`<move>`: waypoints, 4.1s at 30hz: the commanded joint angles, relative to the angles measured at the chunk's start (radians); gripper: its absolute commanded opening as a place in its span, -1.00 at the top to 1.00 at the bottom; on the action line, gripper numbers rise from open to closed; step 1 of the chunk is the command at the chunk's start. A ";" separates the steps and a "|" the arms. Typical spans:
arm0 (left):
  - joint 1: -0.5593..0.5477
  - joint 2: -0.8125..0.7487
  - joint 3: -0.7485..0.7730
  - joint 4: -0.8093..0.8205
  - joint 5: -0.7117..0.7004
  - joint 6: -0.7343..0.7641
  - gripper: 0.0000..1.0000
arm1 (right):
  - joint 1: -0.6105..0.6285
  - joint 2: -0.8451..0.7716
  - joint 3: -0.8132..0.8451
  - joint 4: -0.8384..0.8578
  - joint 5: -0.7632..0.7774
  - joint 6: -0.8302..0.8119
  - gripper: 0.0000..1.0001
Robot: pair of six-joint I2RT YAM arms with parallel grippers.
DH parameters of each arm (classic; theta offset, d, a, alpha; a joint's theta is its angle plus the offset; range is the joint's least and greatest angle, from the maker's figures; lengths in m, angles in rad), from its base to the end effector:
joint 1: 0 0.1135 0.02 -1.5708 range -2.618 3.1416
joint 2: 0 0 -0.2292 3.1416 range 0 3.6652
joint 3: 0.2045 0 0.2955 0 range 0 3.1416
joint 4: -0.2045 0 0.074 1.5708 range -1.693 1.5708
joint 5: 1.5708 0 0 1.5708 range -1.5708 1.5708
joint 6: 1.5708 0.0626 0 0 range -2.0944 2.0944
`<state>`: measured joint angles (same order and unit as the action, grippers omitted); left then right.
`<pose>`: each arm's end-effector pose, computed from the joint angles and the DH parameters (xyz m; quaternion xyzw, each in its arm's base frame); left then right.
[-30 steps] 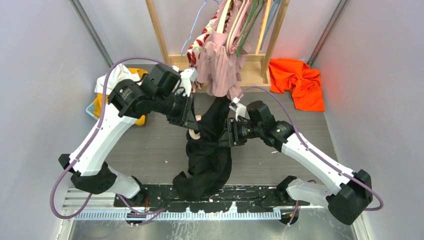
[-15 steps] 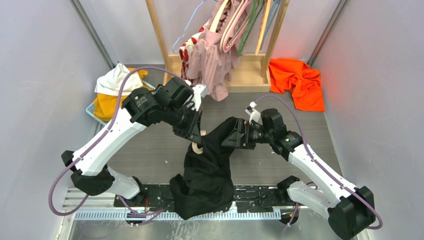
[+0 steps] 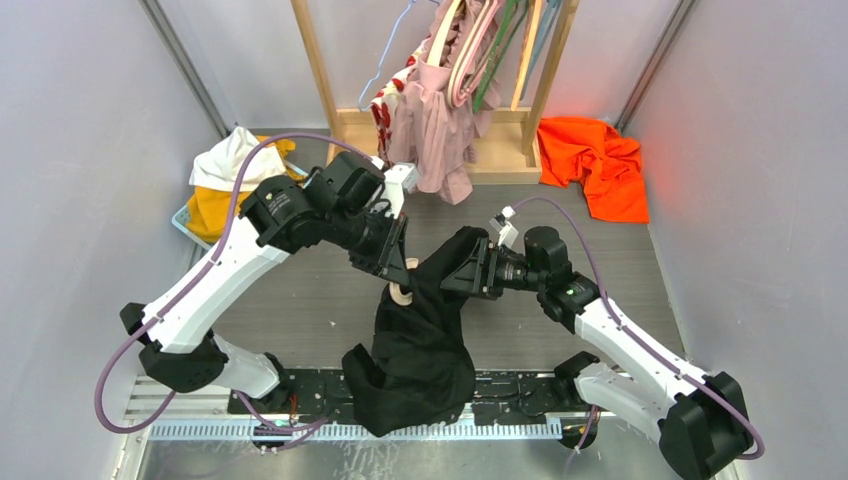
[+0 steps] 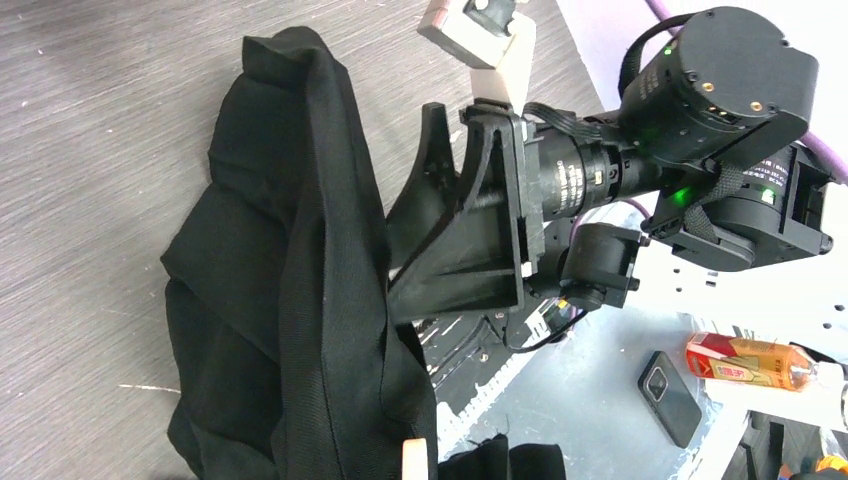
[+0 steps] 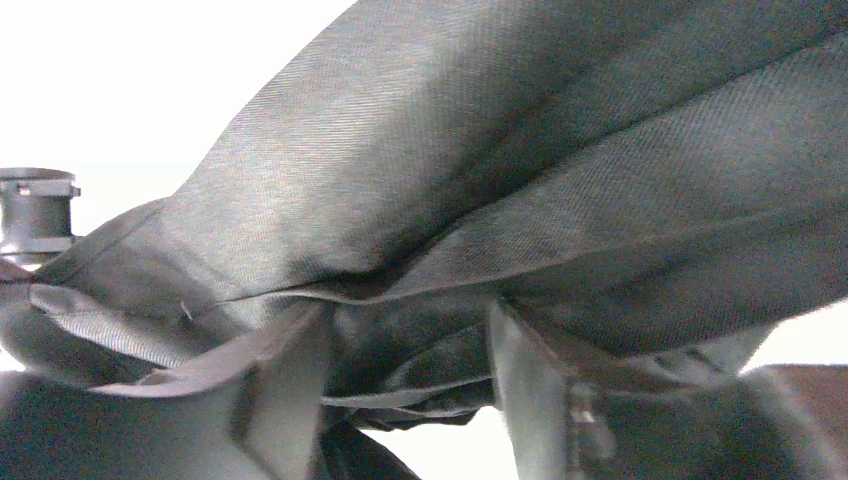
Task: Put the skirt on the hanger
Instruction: Adjust the skirt on the hanger.
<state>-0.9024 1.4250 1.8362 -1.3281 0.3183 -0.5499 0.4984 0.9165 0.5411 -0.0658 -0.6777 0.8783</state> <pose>0.1762 -0.2547 0.4050 0.2141 0.9116 -0.3228 0.1374 0.2296 0.1696 0.1927 -0.0243 0.8159 0.5375 0.2115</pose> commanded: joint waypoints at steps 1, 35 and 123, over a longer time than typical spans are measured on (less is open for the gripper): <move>-0.004 -0.003 0.066 0.049 0.042 -0.004 0.87 | 0.016 -0.005 0.004 0.229 -0.041 0.073 0.10; -0.002 0.188 0.574 -0.168 -0.020 -0.005 0.85 | 0.023 -0.222 0.242 -0.181 0.095 -0.247 -0.52; 0.160 0.206 0.696 -0.012 -0.131 -0.104 0.84 | -0.104 -0.326 0.122 -0.516 0.040 -0.171 -0.68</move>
<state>-0.7586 1.6947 2.5221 -1.5204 0.2123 -0.6186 0.3943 0.6033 0.7395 -0.6216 -0.6556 0.6220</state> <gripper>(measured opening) 0.095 0.836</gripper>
